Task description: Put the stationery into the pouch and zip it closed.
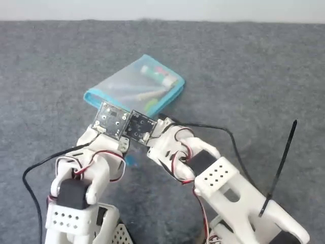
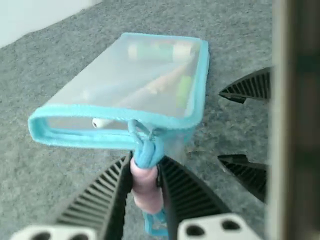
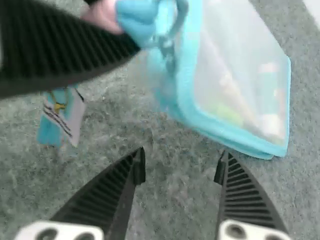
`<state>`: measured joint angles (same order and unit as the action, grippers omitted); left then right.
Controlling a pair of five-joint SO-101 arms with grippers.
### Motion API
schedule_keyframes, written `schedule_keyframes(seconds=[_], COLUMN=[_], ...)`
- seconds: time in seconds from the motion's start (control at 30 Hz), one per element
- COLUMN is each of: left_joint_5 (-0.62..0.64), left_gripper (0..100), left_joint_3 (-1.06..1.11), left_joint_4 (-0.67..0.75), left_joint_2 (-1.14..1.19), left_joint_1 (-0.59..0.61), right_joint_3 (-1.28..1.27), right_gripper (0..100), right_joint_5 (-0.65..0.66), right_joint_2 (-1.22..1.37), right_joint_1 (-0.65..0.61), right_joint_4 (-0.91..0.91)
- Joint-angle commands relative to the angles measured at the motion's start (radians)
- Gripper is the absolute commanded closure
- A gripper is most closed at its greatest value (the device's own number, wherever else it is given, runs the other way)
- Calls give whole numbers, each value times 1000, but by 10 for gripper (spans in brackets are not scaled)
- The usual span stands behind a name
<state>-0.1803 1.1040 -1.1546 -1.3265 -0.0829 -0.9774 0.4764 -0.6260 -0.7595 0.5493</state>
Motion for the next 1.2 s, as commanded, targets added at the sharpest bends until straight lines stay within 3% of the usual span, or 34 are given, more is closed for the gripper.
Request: schedule_keyframes(seconds=[0.0, 0.53, 0.73, 1.0, 1.17], left_joint_5=[-6, -74, -109, -160, -203], left_gripper=[991, 991, 991, 991, 991], left_joint_3=[-110, -162, -266, -303, -392], left_joint_4=[-32, -132, -253, -307, -434], left_joint_2=[15, 9, 11, 15, 17], left_joint_1=[-8, -2, -8, -8, -44], right_joint_3=[6, 8, -9, -8, 5], right_gripper=[782, 782, 782, 783, 783], right_joint_5=[-32, 28, 64, 63, 64], right_joint_2=[-47, -88, -96, -101, -97], right_joint_1=[4, -12, -58, -70, -94], right_joint_4=[-16, -131, -74, -59, -70])
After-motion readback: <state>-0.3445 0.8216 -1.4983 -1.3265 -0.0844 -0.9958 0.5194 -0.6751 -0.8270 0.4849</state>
